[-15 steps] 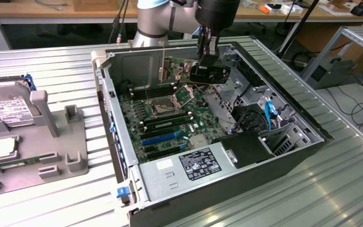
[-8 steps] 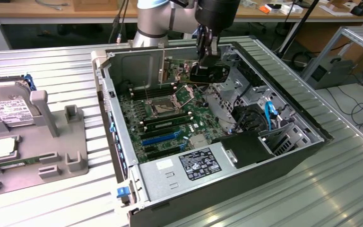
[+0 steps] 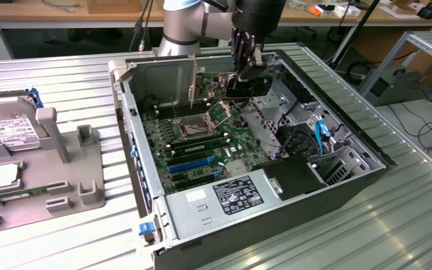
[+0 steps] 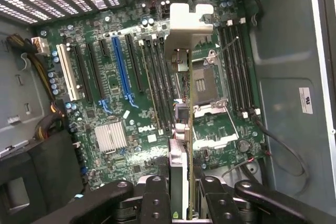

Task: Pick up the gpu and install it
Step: 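Insert the gpu into the slot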

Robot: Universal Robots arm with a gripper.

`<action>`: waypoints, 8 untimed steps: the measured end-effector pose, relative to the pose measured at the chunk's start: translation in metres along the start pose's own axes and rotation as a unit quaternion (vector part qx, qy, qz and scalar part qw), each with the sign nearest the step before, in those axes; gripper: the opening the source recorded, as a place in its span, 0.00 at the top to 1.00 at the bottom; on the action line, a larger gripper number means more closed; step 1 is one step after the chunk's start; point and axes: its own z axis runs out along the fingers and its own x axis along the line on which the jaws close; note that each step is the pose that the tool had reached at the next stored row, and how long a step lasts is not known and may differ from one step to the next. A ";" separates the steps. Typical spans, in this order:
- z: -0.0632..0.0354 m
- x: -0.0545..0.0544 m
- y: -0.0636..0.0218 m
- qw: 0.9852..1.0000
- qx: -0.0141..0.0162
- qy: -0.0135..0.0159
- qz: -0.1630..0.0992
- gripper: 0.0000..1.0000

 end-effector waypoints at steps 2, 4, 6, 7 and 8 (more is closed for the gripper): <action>0.0001 0.000 0.0000 1.000 0.000 -0.001 -0.016 0.73; 0.0001 0.000 0.0000 0.999 -0.001 -0.001 -0.033 0.73; 0.0003 0.000 0.0000 0.998 -0.002 -0.003 -0.070 0.73; 0.0004 0.000 0.0000 0.997 -0.002 -0.003 -0.080 0.73; 0.0004 0.000 0.0000 0.996 -0.003 -0.004 -0.090 0.73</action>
